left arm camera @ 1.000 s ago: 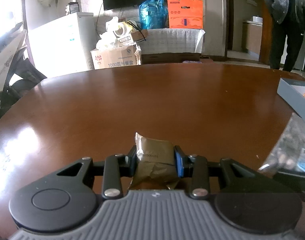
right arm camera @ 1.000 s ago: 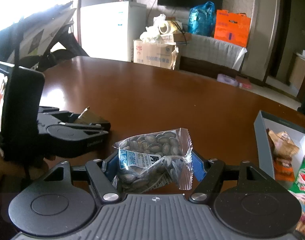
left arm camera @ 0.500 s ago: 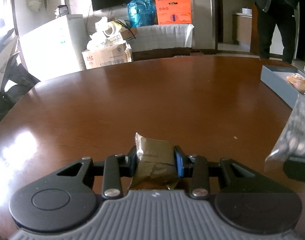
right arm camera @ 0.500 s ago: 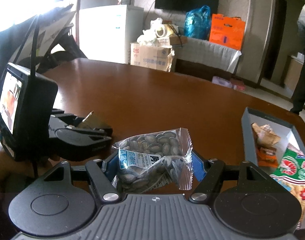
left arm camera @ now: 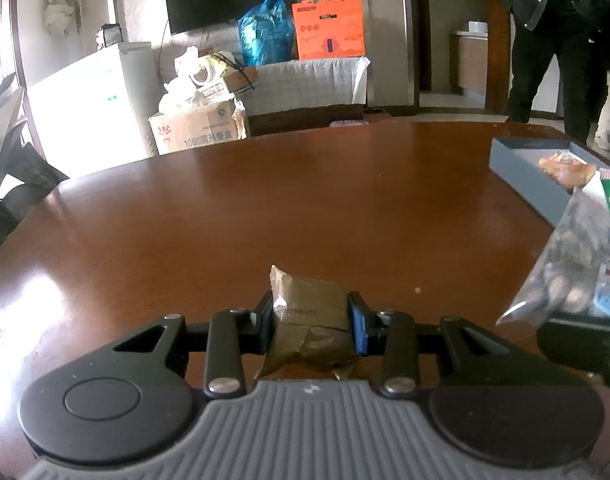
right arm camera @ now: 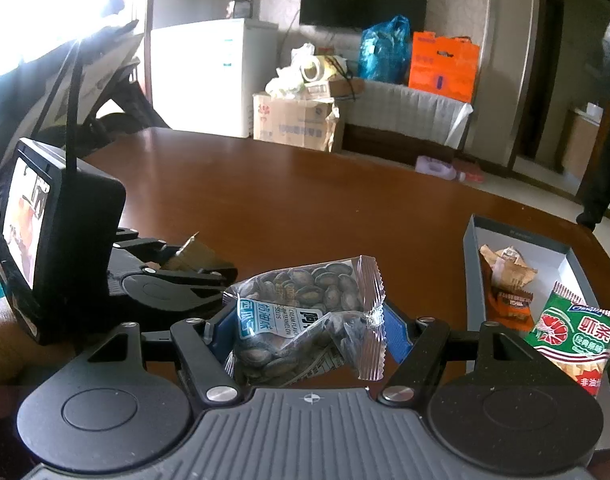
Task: Organize snacks
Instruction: 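Lift the brown packet and seed bag and carry them toward the box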
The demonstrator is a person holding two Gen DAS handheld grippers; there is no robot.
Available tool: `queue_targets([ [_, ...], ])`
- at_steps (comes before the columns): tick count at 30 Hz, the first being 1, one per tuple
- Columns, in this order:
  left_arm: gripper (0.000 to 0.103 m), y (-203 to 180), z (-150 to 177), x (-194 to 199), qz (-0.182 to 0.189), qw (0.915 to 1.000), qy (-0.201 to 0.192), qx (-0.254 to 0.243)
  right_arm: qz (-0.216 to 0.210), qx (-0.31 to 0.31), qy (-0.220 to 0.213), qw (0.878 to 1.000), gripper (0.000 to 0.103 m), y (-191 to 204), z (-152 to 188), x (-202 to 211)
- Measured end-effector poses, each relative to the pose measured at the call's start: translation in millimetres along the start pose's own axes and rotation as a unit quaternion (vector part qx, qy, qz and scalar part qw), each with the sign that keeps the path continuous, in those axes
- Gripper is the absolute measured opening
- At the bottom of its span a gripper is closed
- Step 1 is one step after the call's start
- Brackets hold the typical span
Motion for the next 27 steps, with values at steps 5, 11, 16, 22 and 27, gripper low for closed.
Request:
queue_targets([
  [5,0.035,-8.1,0.0,0.0,0.002,1.0,0.003,-0.001,0.002,-0.006,0.0,1.0,0.071,-2.3,4.6,5.1],
  [11,0.035,-10.1,-4.1,2.0,0.001,1.0,0.0,0.001,0.003,-0.007,-0.003,1.0,0.071,-2.1,4.0,8.7],
  [16,0.035,-7.6,-2.7,4.9,0.0,1.0,-0.006,-0.004,0.004,-0.009,-0.007,1.0,0.071,-3.7,3.3,12.9],
  [22,0.035,-17.6,-14.4,14.5,0.008,0.9996,-0.023,-0.013,0.015,-0.016,-0.019,1.0,0.071,-9.2,2.7,24.1],
  [27,0.035,-28.9,-20.5,19.7,0.02,0.9991,-0.031,-0.021,0.023,-0.027,-0.022,0.999,0.071,-19.8,2.5,29.8],
])
Point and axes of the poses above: each gripper's, at about its wrist camera, not at the fingertips, and x roughly against the way its jaws point, y to its left, z to its underside, the point moved 5 cm from there along -x, roughly the way its jaws point, and after that the axes turned 2 degrees about -z, right-handed, at the moved point
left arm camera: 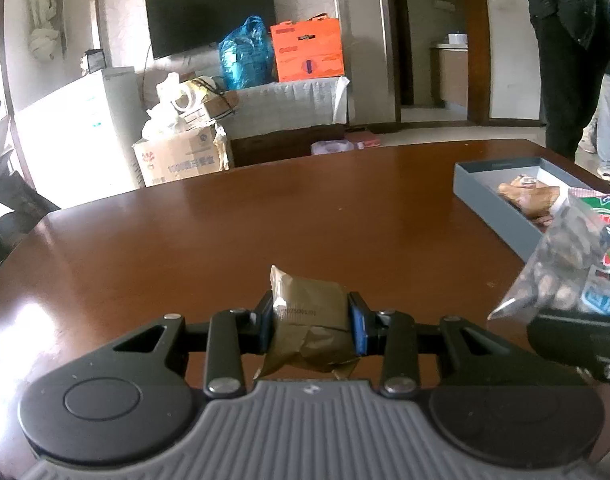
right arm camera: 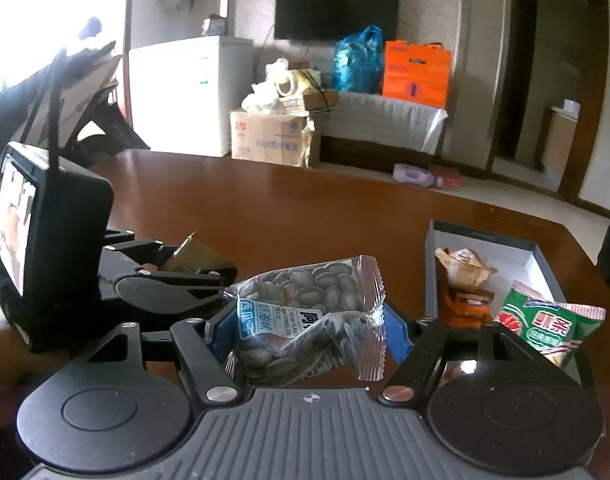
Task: Organize snacks
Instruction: 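Lift the brown packet and seed bag and carry them toward the box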
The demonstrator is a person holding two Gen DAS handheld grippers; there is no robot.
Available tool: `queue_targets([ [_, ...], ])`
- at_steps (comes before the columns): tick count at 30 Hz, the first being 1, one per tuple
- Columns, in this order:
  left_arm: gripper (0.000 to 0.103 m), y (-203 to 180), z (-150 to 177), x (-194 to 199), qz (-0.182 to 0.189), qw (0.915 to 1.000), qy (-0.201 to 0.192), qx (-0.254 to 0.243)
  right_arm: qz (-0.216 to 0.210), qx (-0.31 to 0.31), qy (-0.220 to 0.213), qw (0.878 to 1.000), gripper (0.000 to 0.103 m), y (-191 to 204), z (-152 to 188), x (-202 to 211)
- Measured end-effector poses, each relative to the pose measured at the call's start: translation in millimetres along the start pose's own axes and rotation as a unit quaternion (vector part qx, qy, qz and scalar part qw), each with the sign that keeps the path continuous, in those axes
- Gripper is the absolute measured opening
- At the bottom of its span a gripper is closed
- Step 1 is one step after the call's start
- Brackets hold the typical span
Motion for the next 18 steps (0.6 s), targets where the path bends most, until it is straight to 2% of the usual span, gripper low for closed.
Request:
queue_targets([
  [18,0.035,-42.6,-22.5,5.4,0.033,0.9986,-0.032,-0.025,0.026,-0.023,-0.021,0.999,0.071,-24.1,-2.5,12.5],
])
Point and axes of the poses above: each gripper's, at about its wrist camera, not at the fingertips, and x roughly against the way its jaws point, y to its left, z to its underside, the point moved 5 cm from there along -x, roughly the way its jaws point, and after that the axes turned 2 degrees about -z, right-handed, at the moved point
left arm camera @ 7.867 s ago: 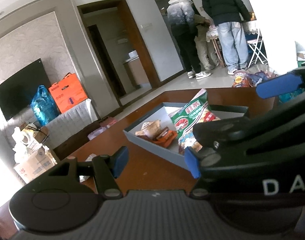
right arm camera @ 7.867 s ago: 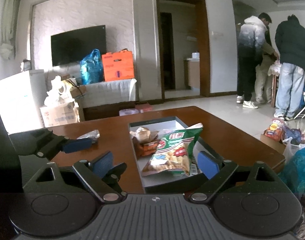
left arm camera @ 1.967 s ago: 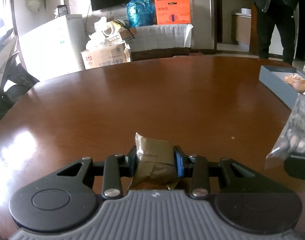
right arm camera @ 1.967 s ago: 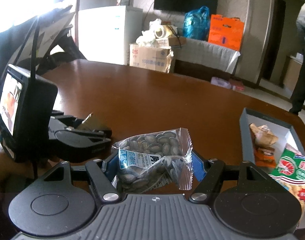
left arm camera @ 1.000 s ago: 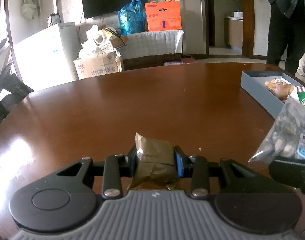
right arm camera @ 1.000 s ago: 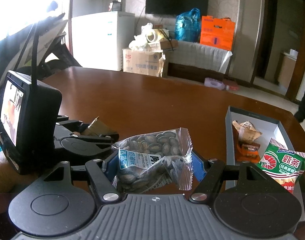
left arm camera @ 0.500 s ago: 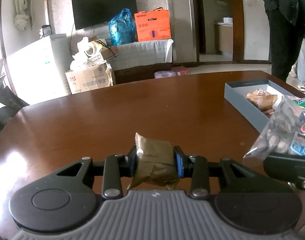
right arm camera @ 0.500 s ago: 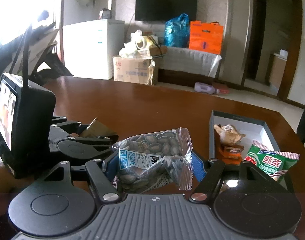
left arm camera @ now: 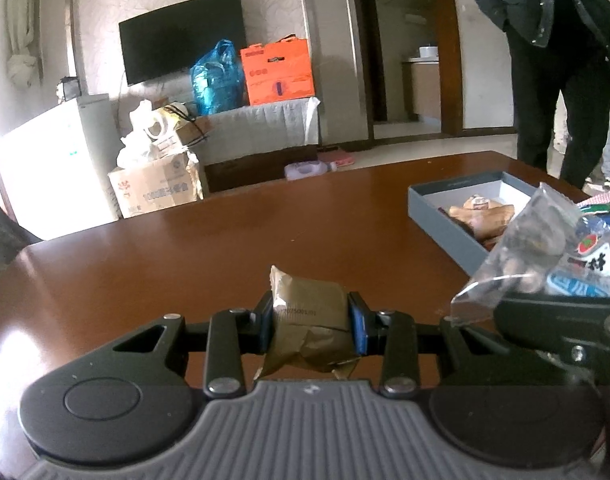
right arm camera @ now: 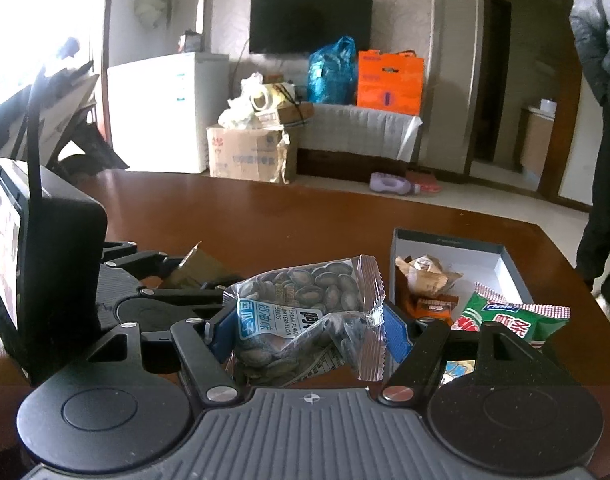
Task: Organize snacks
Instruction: 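Lift the brown packet and seed bag and carry them toward the box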
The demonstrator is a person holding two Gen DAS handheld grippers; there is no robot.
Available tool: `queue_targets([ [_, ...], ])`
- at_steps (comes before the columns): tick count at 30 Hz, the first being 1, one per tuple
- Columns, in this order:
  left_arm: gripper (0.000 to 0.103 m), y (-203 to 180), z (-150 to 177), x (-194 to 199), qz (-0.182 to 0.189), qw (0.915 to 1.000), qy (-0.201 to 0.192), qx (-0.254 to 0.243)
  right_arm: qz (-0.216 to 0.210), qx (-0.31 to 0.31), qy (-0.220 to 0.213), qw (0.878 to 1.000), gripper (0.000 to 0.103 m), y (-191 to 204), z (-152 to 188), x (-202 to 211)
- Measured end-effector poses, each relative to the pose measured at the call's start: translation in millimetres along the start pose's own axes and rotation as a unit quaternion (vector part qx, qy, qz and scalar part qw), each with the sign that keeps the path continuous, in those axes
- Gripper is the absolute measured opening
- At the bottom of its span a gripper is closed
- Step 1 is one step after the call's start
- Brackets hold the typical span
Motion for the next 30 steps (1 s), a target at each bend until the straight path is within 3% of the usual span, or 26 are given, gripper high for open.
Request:
queue_targets([
  [30,0.035,-52.8,-44.8,-11.1,0.047,0.9977,-0.037,-0.033,0.048,-0.044,-0.037,0.997,0.07,-49.8,-4.3,17.2],
])
Point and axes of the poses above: each gripper's, at about its wrist camera, not at the fingertips, and x roughly against the way its jaws point, y to its left, z to its underside, the point moved 5 cm from there along -x, roughly the way its jaws point, and after that the axes turned 2 degrees about -z, right-handed, at the moved point
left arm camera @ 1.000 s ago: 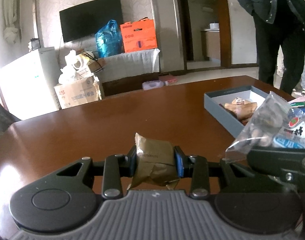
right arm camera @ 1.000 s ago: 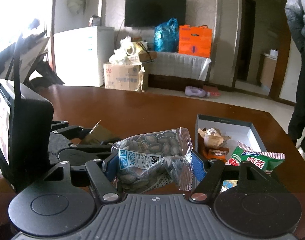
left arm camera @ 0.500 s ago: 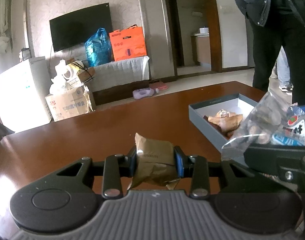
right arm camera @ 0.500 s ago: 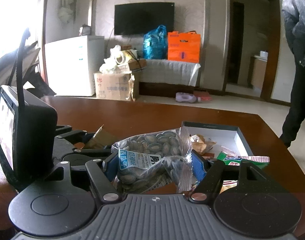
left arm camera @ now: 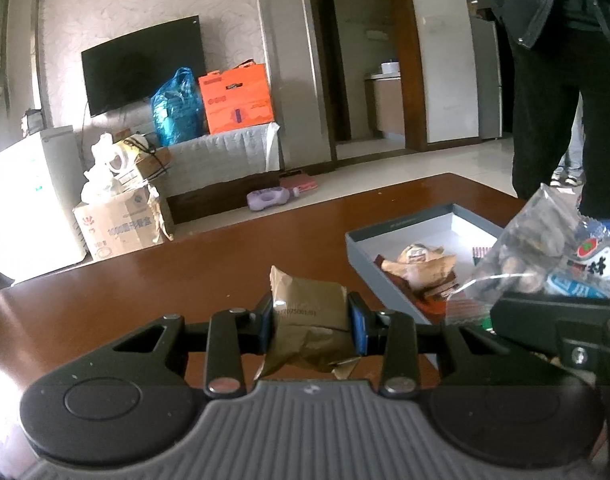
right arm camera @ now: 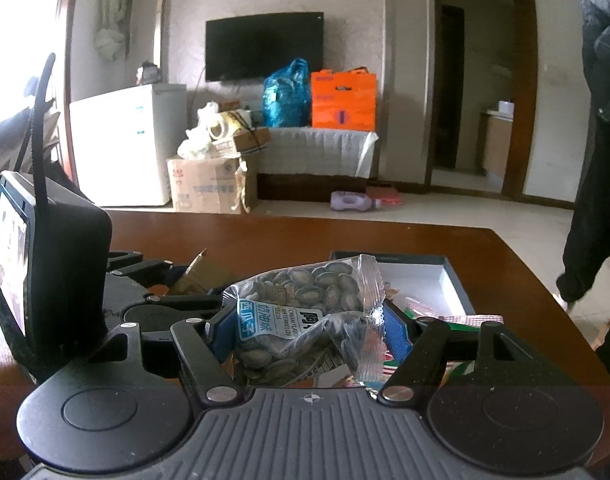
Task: Organize snacks
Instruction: 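Lift the brown packet and seed bag and carry them toward the box, then lower the brown packet and seed bag into the box with both tools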
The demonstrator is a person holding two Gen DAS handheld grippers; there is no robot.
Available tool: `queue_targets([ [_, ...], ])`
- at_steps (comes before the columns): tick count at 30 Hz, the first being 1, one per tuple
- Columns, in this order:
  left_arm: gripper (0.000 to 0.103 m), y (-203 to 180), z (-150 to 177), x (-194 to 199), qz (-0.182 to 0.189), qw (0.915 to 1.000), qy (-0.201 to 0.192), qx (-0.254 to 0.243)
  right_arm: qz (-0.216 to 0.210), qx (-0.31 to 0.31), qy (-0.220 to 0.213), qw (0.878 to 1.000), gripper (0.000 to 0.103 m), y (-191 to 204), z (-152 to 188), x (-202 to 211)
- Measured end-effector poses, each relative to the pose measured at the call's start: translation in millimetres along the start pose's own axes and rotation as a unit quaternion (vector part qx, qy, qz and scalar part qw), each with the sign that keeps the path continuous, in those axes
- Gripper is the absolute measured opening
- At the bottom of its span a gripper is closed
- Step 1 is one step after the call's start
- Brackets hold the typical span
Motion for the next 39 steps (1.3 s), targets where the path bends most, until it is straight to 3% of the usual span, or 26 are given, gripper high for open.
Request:
queue_targets([
  [39,0.035,-68.6,-42.0,-62.9,0.064,0.9977,-0.022,-0.009,0.067,-0.04,-0.01,0.997,0.07,-66.2,-3.4,-18.3],
])
Point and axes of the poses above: each gripper's, at about its wrist camera, not at the fingertips, and x roughly against the way its jaws point, y to its left, z to its underside, the point moved 5 cm from there along -x, roughly the way its jaws point, and after that the axes turned 2 degrees about -z, right-handed, at the moved point
